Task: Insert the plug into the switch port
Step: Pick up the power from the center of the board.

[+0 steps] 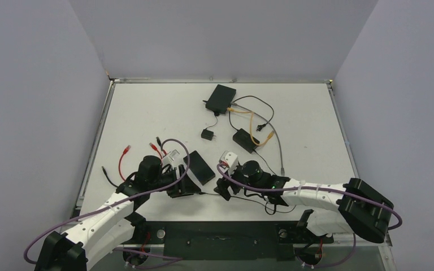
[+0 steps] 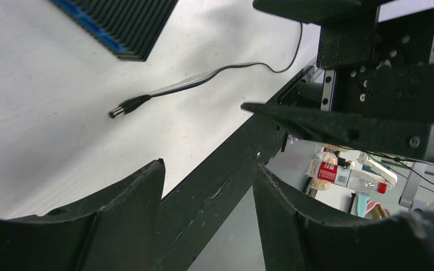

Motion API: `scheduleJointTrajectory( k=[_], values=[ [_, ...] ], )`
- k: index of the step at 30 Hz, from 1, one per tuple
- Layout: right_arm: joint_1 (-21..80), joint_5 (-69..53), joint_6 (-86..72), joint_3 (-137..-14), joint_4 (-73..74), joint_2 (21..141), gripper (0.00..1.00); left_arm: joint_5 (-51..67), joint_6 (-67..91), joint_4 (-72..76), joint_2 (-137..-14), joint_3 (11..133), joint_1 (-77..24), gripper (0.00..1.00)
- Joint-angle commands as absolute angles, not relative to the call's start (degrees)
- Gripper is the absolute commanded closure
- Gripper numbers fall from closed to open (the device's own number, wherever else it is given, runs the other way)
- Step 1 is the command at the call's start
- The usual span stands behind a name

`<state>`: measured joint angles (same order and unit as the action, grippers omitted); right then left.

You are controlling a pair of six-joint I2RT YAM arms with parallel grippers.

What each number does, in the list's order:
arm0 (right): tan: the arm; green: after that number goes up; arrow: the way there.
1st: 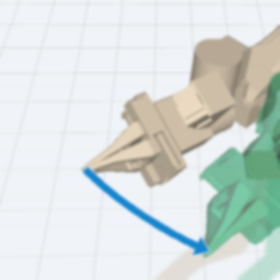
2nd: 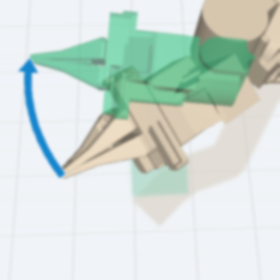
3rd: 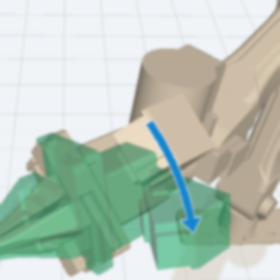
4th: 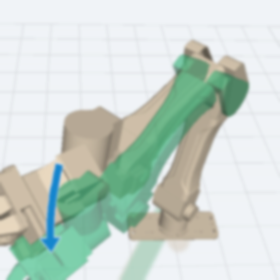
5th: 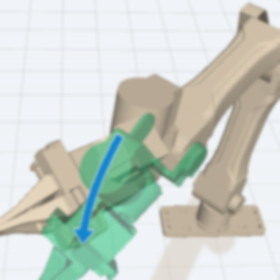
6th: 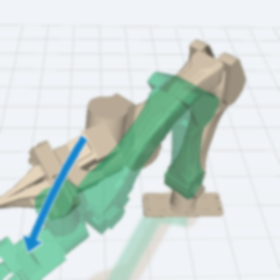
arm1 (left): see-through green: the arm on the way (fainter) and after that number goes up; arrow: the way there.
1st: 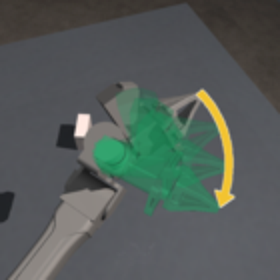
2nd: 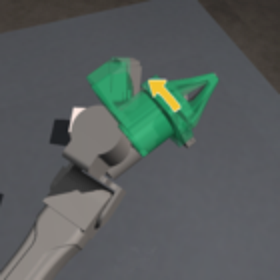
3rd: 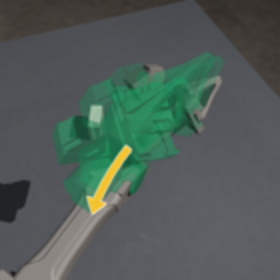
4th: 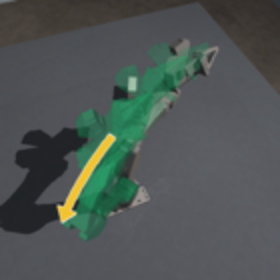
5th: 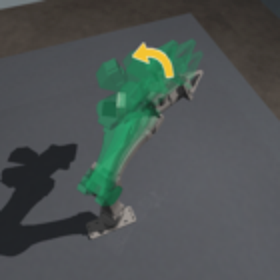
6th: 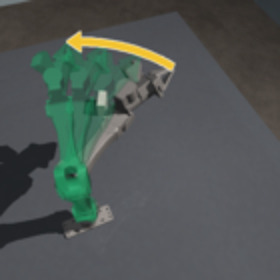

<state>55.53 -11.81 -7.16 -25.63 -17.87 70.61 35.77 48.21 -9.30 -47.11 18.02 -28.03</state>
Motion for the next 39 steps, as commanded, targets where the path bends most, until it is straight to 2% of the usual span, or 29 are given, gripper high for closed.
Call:
scheduleJointTrajectory(
  k=[1,10,25,32,36,39],
  values=[
    [59.4,-14.8,-3.4,-29.0,-20.9,74.4,0.27,33.7,51.7,-6.9,-45.7,15.7,-28.0,0.44],
    [61.6,-13.6,-0.5,-33.1,-19.8,84.6,0.30,33.2,53.6,-5.8,-44.6,13.6,-27.8,0.41],
    [63.1,-12.0,-1.2,-37.0,-18.7,91.0,0.37,33.8,53.8,-5.2,-44.2,12.9,-26.5,0.41],
    [64.7,-9.1,-1.4,-39.6,-15.4,93.4,0.47,33.2,54.9,-5.4,-42.3,12.4,-25.3,0.41],
    [65.6,-8.2,-1.0,-40.6,-14.1,94.5,0.55,33.2,55.6,-5.8,-41.3,11.8,-24.2,0.40],
    [66.2,-7.6,-0.7,-41.3,-12.7,95.2,0.66,33.4,56.0,-5.8,-40.6,11.3,-23.4,0.40]
  ],
)
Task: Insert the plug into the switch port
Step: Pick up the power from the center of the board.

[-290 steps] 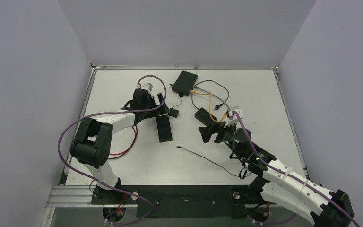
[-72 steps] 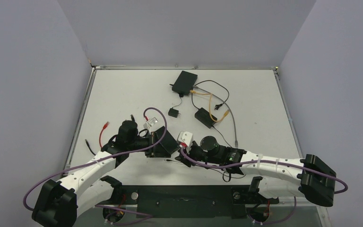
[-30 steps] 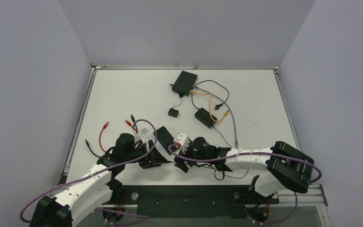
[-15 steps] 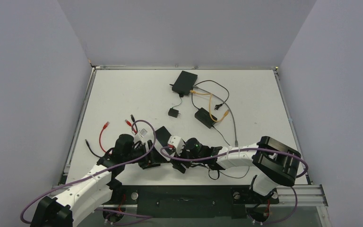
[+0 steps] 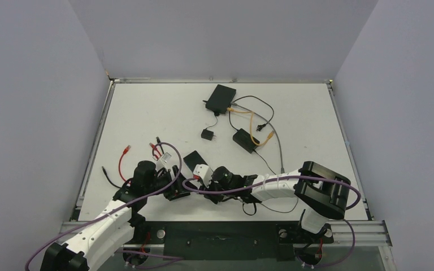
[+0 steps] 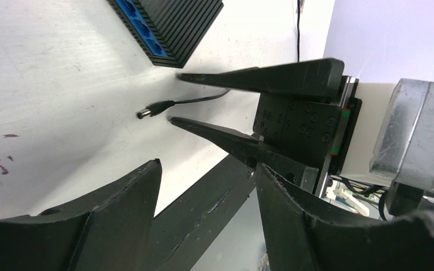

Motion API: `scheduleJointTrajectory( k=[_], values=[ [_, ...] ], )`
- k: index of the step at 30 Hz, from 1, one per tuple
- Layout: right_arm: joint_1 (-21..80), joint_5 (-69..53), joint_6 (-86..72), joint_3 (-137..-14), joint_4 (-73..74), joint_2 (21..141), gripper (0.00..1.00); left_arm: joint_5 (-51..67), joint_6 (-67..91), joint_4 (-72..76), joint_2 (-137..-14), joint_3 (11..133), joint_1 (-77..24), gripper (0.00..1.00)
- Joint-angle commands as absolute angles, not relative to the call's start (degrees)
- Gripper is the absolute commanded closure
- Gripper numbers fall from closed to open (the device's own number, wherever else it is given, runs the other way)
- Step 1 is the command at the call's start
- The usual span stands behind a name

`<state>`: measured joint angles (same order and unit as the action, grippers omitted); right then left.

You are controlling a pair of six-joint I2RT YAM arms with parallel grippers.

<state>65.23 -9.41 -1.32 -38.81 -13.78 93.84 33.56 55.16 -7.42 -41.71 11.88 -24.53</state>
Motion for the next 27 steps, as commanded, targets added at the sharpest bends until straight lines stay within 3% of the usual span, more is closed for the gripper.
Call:
scheduleJointTrajectory(
  k=[1,12,27],
  values=[
    [66.2,-7.3,-0.6,-41.5,-12.6,95.5,0.67,33.5,56.2,-5.9,-40.5,11.3,-23.0,0.40],
    [67.3,-6.3,0.3,-42.1,-10.6,96.3,1.00,35.3,56.2,-5.5,-40.5,11.2,-21.0,0.40],
    [67.3,-8.2,0.6,-36.0,-14.3,83.6,1.00,38.9,53.9,-3.0,-43.7,12.6,-20.9,0.40]
  ],
)
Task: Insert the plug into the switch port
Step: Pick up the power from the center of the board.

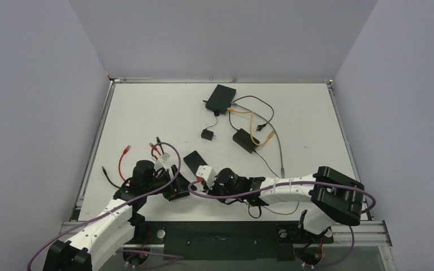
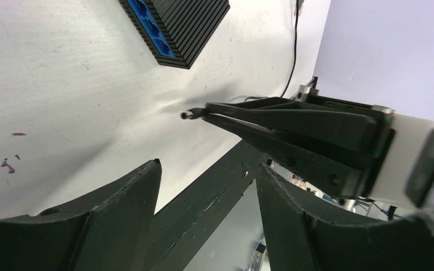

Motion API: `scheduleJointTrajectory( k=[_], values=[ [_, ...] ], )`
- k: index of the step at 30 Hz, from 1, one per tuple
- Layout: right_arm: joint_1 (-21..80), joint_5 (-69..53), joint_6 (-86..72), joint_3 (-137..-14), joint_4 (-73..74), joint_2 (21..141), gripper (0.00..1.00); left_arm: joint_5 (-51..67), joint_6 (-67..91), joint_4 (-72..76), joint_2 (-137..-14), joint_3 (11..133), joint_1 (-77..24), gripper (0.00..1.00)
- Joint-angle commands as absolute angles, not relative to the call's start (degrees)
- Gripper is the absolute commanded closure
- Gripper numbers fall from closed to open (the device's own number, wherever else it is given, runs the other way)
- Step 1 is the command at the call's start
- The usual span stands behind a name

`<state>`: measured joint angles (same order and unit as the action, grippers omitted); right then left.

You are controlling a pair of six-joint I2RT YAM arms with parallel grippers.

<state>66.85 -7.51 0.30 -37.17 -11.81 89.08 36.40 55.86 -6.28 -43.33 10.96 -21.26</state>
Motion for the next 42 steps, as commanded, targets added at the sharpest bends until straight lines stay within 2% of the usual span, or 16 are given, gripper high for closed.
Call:
scheduleJointTrajectory(
  k=[1,17,22,35,42],
  values=[
    [67.3,-8.3,0.6,-35.7,-14.4,82.2,1.00,39.2,53.8,-2.8,-43.9,12.8,-20.9,0.40],
    [68.1,-12.7,-2.8,-32.6,-19.6,74.6,1.00,49.7,57.9,12.3,-48.5,11.9,-20.9,0.37],
    [68.6,-13.2,-3.3,-32.8,-20.7,74.4,1.00,52.1,59.2,15.6,-49.2,11.5,-20.9,0.45],
    [68.9,-11.2,-3.7,-32.8,-21.4,74.1,1.00,54.0,59.5,16.1,-48.9,11.4,-20.9,0.56],
    [68.9,-9.7,-3.8,-32.6,-21.6,73.4,1.00,54.1,59.2,16.1,-49.2,11.2,-20.9,0.58]
  ],
)
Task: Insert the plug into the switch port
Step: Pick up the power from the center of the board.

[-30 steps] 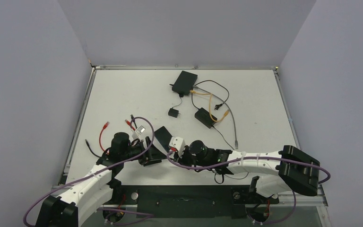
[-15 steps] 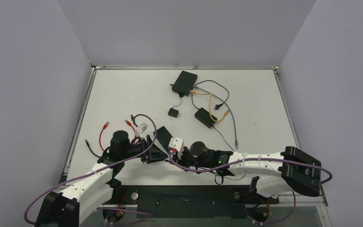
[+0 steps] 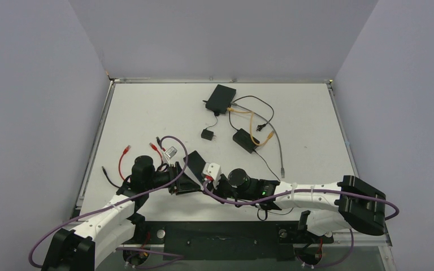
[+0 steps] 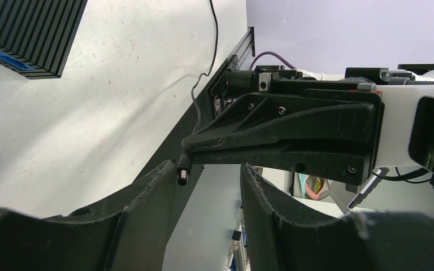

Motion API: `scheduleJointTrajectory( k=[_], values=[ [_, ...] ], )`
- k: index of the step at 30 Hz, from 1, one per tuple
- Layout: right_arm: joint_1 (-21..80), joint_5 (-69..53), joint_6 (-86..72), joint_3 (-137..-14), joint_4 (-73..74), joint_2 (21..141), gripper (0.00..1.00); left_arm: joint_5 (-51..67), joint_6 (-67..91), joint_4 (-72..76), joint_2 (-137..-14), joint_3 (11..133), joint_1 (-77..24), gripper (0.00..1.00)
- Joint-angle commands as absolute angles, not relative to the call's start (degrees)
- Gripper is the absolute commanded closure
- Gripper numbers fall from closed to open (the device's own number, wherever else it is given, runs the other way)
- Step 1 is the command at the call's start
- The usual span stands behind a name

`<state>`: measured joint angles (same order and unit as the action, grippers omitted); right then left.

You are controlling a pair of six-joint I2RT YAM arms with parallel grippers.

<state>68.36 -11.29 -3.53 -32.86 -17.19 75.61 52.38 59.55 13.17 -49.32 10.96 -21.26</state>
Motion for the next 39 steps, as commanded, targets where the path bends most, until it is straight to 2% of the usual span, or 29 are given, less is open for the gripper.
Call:
scheduleJointTrajectory(
  k=[1,5,23,30,35,38,39],
  values=[
    [68.9,-9.5,-3.9,-32.5,-21.6,73.3,1.00,54.1,59.2,16.1,-49.2,11.2,-20.9,0.58],
    [68.9,-9.3,-3.8,-32.6,-21.5,73.0,1.00,54.1,58.7,16.0,-49.7,11.2,-20.9,0.59],
    [69.2,-9.7,-3.2,-32.5,-21.0,72.5,1.00,54.2,58.1,16.1,-50.1,11.3,-20.9,0.74],
    [69.3,-9.6,-3.1,-32.3,-21.2,72.5,1.00,54.1,57.7,16.1,-50.7,11.0,-20.9,0.85],
    [69.5,-9.9,-2.3,-31.7,-21.1,71.5,1.00,54.1,57.7,16.1,-50.5,11.0,-20.9,1.00],
    [69.5,-9.9,-1.1,-31.1,-20.9,70.4,1.00,54.2,57.6,16.3,-50.4,10.9,-21.0,1.00],
    [69.4,-9.9,-0.8,-30.9,-20.9,70.2,0.97,54.2,57.5,16.3,-50.3,10.9,-20.9,1.00]
  ],
)
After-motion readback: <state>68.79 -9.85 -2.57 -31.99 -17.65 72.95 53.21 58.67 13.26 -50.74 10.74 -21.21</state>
